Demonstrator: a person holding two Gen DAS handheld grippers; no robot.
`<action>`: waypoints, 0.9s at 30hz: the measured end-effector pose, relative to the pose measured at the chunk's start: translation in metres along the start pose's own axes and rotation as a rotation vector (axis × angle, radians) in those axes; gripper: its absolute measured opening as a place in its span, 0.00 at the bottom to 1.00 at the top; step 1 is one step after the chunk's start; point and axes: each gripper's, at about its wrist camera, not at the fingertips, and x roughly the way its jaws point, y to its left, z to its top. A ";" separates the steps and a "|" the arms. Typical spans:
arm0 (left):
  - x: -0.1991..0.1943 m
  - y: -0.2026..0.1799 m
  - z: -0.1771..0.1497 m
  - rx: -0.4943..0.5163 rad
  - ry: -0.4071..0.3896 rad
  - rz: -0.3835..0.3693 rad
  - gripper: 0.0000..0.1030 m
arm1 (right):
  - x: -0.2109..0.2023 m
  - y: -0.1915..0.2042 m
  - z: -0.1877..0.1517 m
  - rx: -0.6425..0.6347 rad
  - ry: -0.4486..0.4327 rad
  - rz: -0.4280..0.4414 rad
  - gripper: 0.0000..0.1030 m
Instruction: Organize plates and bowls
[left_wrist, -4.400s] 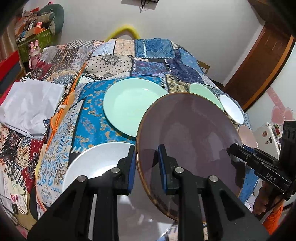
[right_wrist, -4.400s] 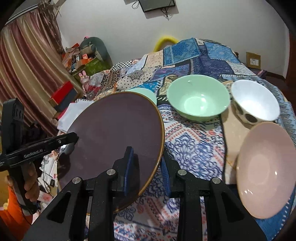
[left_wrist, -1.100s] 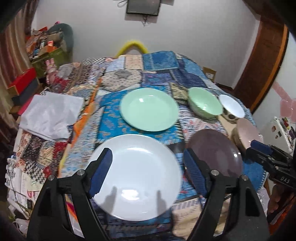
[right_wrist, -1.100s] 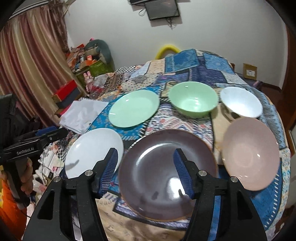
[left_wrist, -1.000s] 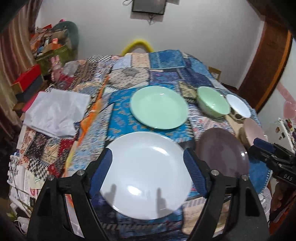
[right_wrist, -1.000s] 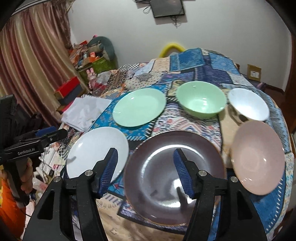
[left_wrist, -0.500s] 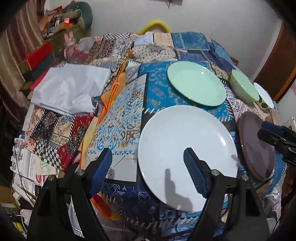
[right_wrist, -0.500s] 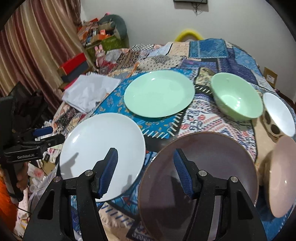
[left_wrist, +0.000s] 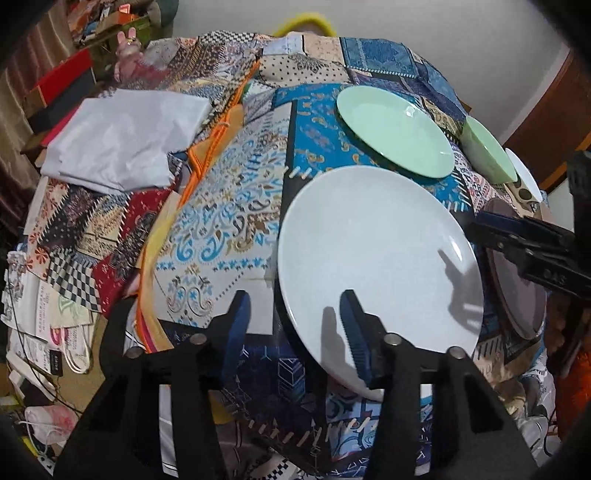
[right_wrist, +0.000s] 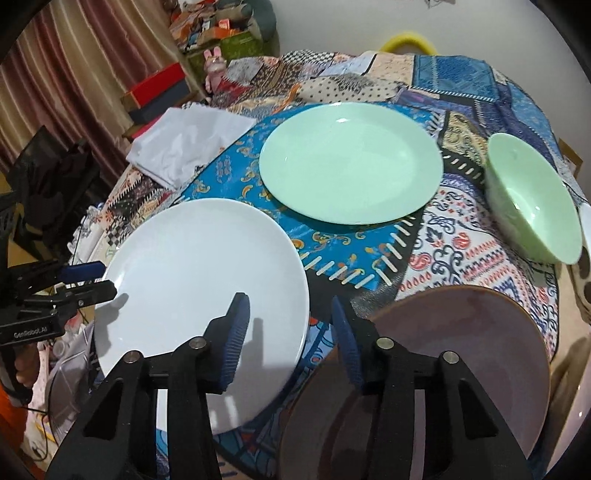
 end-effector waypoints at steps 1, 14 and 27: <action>0.001 0.000 -0.001 0.001 0.004 -0.004 0.44 | 0.002 0.000 0.001 -0.005 0.007 0.000 0.37; 0.014 -0.006 -0.005 0.008 0.030 -0.054 0.29 | 0.022 0.002 0.003 -0.036 0.093 0.020 0.24; 0.015 -0.008 -0.007 0.001 0.016 -0.041 0.29 | 0.024 0.003 0.005 -0.005 0.088 0.021 0.24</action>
